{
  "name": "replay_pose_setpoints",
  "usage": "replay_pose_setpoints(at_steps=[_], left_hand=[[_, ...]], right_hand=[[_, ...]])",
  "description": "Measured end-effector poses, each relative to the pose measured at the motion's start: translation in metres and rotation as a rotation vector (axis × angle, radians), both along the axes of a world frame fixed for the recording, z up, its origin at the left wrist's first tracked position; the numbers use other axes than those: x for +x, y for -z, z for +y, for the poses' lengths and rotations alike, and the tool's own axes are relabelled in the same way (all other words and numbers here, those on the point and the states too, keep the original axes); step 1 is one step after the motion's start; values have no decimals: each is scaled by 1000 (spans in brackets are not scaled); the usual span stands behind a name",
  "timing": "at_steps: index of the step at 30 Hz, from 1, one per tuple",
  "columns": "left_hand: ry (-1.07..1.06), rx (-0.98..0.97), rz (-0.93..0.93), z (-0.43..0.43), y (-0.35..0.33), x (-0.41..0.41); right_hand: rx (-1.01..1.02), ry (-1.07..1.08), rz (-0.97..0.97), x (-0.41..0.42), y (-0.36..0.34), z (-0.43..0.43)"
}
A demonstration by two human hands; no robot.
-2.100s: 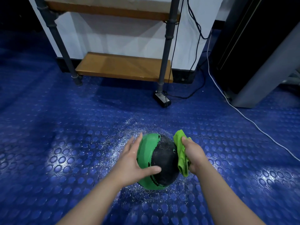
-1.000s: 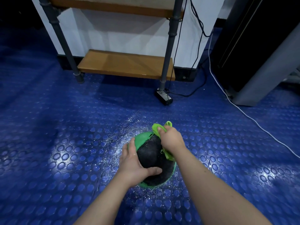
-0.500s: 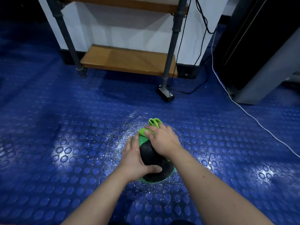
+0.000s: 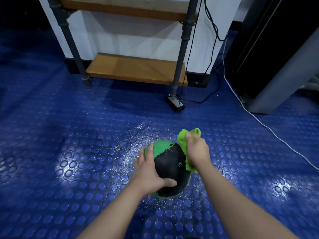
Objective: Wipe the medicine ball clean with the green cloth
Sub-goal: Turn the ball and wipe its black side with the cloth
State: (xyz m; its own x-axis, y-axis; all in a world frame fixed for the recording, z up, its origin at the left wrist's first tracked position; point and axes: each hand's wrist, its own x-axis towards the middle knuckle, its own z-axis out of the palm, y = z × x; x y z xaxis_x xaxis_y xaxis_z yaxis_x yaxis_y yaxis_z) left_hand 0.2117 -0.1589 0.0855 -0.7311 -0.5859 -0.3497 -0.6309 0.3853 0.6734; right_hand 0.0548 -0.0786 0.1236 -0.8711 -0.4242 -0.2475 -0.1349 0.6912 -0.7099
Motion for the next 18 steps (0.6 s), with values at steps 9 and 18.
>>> replay_pose_setpoints(at_steps=[9, 18], left_hand=[[-13, 22, -12, -9, 0, -6], [-20, 39, 9, -10, 2, 2]], right_hand=[[87, -262, 391, 23, 34, 7], [-26, -327, 491, 57, 17, 1]])
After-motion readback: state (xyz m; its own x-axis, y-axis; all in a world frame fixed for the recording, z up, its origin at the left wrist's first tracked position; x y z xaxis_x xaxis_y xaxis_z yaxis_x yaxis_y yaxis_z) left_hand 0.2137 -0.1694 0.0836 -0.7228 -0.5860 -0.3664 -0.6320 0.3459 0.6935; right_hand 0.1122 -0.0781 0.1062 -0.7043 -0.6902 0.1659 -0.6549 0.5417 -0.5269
